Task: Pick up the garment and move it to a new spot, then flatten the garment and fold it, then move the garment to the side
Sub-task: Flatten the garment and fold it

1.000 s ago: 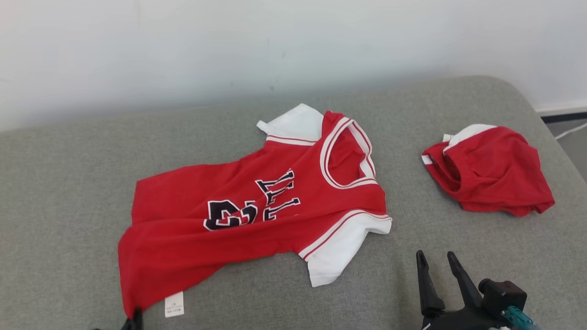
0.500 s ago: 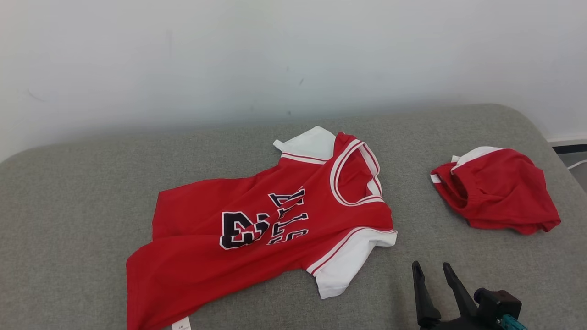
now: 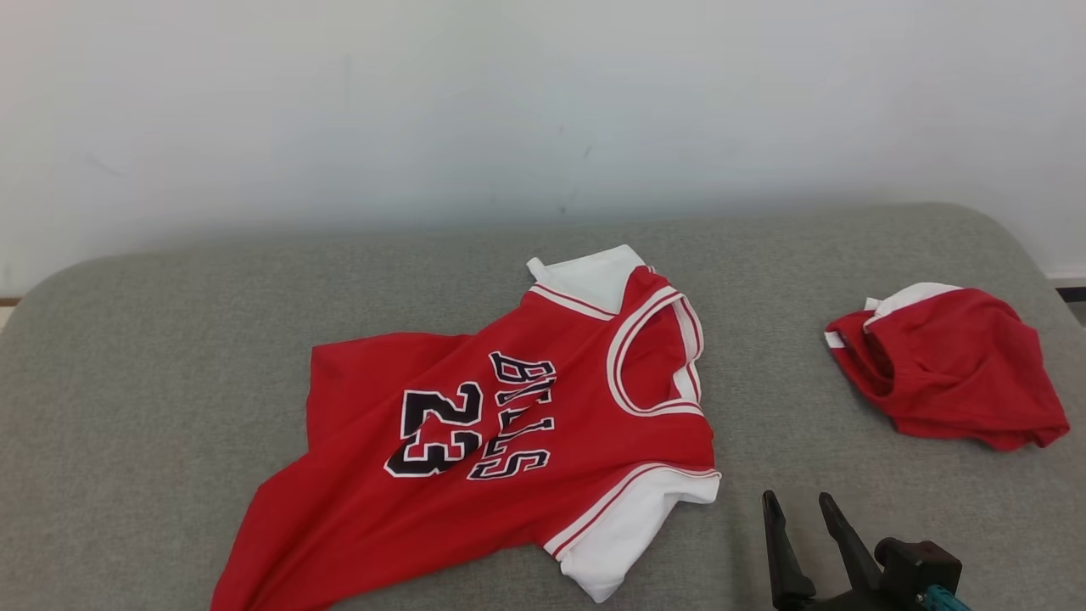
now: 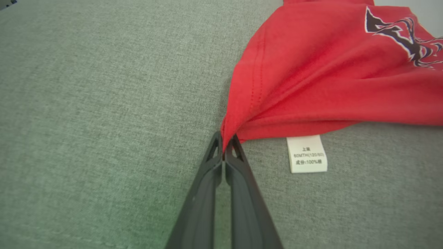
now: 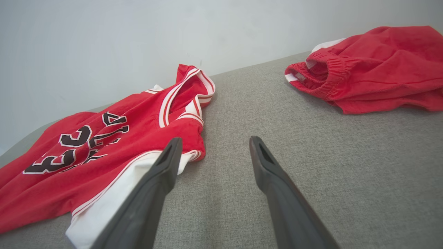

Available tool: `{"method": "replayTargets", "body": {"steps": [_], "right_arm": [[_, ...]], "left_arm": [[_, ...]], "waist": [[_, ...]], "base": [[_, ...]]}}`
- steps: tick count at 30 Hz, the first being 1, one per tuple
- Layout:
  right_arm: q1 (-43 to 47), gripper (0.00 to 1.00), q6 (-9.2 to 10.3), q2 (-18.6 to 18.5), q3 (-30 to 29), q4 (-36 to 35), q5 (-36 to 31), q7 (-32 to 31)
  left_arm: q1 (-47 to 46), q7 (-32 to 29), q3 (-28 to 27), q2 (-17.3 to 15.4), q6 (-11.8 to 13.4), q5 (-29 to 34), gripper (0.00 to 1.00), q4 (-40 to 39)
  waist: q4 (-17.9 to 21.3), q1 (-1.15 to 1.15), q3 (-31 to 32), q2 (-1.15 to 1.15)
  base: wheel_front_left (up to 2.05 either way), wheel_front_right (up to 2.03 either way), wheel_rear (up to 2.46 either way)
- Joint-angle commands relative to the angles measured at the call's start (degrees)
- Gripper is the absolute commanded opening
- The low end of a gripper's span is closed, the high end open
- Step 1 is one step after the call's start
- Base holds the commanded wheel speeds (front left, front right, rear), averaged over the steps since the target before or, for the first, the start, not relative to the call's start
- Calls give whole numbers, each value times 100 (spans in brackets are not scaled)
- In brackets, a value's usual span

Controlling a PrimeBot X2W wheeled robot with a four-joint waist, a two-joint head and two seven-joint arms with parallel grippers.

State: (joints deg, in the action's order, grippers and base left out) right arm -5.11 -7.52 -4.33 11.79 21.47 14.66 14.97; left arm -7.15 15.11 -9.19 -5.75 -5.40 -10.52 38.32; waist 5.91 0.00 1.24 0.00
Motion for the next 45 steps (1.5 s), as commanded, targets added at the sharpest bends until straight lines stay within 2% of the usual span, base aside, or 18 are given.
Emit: {"method": "replayTargets", "body": {"steps": [1, 4, 5, 6, 7, 17, 24, 31, 34, 38, 39, 45], "right_arm": [[4, 100, 6, -26, 17, 11, -25, 27], [-73, 100, 6, -38, 48, 50, -21, 26], [-107, 100, 6, -48, 56, 65, -10, 26], [-132, 100, 6, -57, 70, 76, 8, 27], [-156, 100, 6, -64, 80, 86, 20, 26], [-931, 100, 6, -426, 307, 714, 140, 27], [-1479, 100, 6, -631, 406, 1407, 288, 27], [-1881, 99, 6, -697, 495, 2040, 331, 26], [-2056, 86, 6, -709, 494, 2443, 274, 27], [-2306, 24, 7, -738, 481, 2848, 221, 13], [-2369, 0, 7, -760, 462, 2889, 201, 14], [-2773, 0, 7, -920, 364, 2997, 66, 16]], "left_arm": [[78, 4, -36, -34, 12, 48, 0, 11], [-2, 5, -44, -20, -38, 156, 0, 30], [-33, 5, -50, -11, -32, 174, 34, 8], [-63, 5, -62, 8, -45, 172, 88, -39], [-75, 5, -75, 21, -61, 188, 100, -73], [-11, 5, -4, 201, -141, 414, 100, -503], [-35, 5, 114, 271, -164, 343, 100, -726], [-58, 5, 153, 285, -186, 111, 100, -859], [-90, 5, 186, 284, -188, 34, 100, -923], [-158, 5, 276, 285, -180, 7, 100, -1047], [-173, 5, 304, 282, -180, 10, 100, -1085], [-242, 5, 450, 284, -152, -37, 100, -1219]], "waist": [[-68, 0, -32, 0], [-173, 0, -88, 0], [-203, 0, -100, 0], [-237, 0, -115, 0], [-265, 0, -127, 0], [-736, 0, -354, 0], [-1113, 0, -593, 0], [-1278, 0, -835, 0], [-1334, 0, -898, 0], [-1400, 0, -983, 0], [-1413, 0, -1004, 0], [-1482, 0, -1138, 0]], "base": [[0, 0, 0], [0, 0, 0], [0, 0, 0], [0, 0, 0], [0, 0, 0], [0, 0, 0], [0, 0, 0], [0, 0, 0], [0, 0, 0], [0, 0, 0], [0, 0, 0], [0, 0, 0]]}}
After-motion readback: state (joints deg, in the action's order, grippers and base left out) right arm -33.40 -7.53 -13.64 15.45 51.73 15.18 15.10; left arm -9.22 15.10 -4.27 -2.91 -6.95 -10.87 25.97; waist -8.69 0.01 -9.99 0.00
